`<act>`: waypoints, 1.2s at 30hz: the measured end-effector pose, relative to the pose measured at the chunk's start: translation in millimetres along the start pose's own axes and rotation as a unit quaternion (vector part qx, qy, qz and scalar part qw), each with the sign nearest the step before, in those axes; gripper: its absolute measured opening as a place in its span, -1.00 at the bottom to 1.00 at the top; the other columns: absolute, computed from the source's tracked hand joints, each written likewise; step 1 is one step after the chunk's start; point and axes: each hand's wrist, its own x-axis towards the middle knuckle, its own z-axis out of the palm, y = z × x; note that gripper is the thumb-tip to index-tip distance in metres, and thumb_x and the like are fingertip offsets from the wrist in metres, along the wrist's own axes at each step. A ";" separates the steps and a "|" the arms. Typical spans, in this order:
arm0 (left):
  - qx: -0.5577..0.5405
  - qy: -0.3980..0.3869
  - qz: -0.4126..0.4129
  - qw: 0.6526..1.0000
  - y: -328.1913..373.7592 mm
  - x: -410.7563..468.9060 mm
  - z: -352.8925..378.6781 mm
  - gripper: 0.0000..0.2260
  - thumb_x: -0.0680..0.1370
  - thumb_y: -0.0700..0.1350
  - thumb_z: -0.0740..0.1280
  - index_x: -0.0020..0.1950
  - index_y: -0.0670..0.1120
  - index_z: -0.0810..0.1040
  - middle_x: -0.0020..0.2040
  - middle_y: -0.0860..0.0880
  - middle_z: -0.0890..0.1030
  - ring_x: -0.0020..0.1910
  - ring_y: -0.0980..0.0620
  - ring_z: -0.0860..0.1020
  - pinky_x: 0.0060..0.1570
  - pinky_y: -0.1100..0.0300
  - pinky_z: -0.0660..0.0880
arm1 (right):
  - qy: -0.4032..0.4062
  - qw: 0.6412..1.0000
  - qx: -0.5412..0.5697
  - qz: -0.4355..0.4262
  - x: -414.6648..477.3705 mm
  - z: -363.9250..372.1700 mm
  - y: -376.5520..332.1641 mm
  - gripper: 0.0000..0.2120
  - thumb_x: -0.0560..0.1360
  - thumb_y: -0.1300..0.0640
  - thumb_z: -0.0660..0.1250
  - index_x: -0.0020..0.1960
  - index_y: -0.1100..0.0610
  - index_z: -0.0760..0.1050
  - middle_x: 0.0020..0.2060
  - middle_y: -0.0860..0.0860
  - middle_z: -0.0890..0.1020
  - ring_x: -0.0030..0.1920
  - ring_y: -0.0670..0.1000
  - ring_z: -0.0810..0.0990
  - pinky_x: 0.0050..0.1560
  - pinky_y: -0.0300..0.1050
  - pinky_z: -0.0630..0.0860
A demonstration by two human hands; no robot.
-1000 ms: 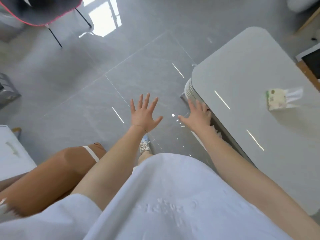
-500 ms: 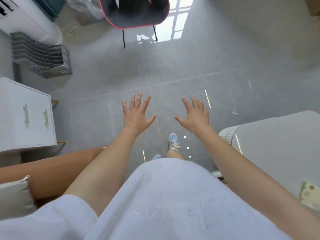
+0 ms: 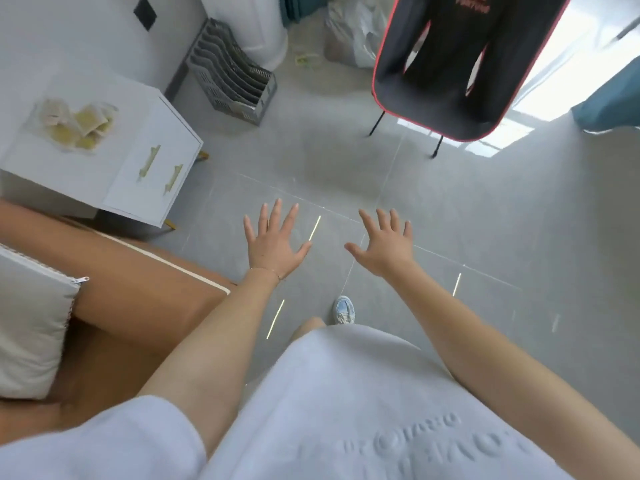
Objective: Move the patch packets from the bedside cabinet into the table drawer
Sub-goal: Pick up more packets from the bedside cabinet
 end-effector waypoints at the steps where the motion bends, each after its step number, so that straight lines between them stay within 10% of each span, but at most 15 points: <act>1: -0.003 0.003 -0.013 1.000 -6.1 7.8 -3.3 -0.33 0.51 0.28 0.16 0.55 0.13 -0.01 0.57 -0.02 -0.02 0.55 -0.09 -0.09 0.42 -0.23 -0.20 | -0.004 1.000 -0.014 -0.011 11.0 -7.6 -4.5 -0.29 0.54 -0.31 0.07 0.57 -0.09 -0.10 0.57 0.05 -0.02 0.56 0.13 -0.16 0.50 0.19 -0.16; 36: -0.185 0.012 -0.392 0.901 -435.9 271.1 -111.0 -0.36 0.54 0.31 0.08 0.55 0.14 -0.02 0.58 0.01 -0.07 0.55 -0.04 -0.15 0.45 -0.17 -0.26 | -0.033 0.913 -0.229 -0.335 415.5 -174.7 -523.7 -0.27 0.53 -0.27 0.15 0.56 -0.07 -0.10 0.56 0.05 0.02 0.56 0.14 -0.11 0.52 0.14 0.01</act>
